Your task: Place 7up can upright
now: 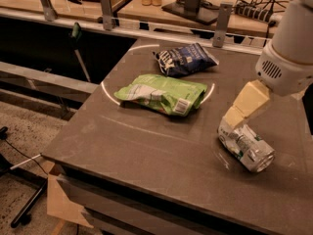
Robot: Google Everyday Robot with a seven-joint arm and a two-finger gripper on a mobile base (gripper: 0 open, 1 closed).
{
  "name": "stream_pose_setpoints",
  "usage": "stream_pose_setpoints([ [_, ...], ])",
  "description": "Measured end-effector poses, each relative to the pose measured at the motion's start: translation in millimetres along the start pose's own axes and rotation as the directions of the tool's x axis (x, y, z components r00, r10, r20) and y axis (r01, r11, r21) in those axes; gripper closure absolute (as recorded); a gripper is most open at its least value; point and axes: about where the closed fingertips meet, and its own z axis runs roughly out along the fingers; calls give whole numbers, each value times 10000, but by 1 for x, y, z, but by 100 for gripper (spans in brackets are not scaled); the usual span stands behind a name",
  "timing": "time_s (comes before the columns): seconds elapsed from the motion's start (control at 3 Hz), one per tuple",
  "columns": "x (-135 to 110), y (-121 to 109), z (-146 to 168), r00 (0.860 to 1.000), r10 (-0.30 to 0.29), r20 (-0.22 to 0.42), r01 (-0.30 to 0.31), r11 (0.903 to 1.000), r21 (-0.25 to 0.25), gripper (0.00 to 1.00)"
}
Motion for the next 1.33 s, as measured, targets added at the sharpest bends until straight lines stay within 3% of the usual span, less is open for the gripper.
stream_pose_setpoints([
  [0.33, 9, 13, 23, 9982, 592, 0, -591, 9971, -473, 0],
  [0.67, 6, 27, 44, 9967, 560, 595, -488, 9920, -1168, 0],
  [1.0, -7, 41, 58, 9904, -81, 1379, 291, 9881, -1513, 19],
  [1.33, -22, 52, 61, 9823, -867, 1662, 1109, 9836, -1423, 42],
])
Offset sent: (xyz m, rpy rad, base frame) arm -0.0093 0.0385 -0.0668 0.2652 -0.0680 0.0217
